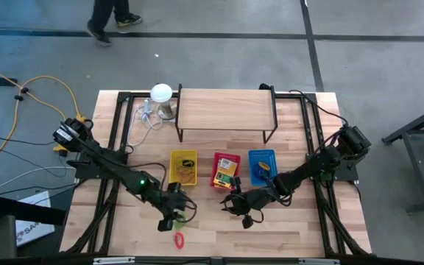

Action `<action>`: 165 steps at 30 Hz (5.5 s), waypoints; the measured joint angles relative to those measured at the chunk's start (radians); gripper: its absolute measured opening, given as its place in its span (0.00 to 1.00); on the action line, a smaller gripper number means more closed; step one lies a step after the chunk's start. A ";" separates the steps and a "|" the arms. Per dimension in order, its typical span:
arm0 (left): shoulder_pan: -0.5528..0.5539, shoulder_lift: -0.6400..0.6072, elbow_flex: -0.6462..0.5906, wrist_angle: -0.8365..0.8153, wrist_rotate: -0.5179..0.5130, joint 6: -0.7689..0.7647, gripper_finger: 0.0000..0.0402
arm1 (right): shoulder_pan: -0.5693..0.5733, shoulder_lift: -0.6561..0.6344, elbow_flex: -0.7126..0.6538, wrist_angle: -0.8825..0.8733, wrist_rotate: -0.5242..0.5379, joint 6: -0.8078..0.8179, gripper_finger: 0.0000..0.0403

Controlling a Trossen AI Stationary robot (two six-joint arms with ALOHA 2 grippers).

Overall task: Pick & Place Office Desk Supplies
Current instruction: Put the green spiral keychain into the blue bin

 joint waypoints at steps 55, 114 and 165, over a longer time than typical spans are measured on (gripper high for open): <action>-0.076 0.186 0.173 -0.261 -0.132 -0.063 0.32 | 0.000 0.000 0.000 0.000 0.000 0.000 0.23; -0.037 0.358 0.414 -0.536 0.028 -0.716 0.32 | 0.000 0.000 0.000 0.000 0.000 0.000 0.23; -0.037 0.400 0.411 -0.528 0.044 -0.674 0.09 | 0.000 0.000 0.000 0.005 0.000 0.000 0.23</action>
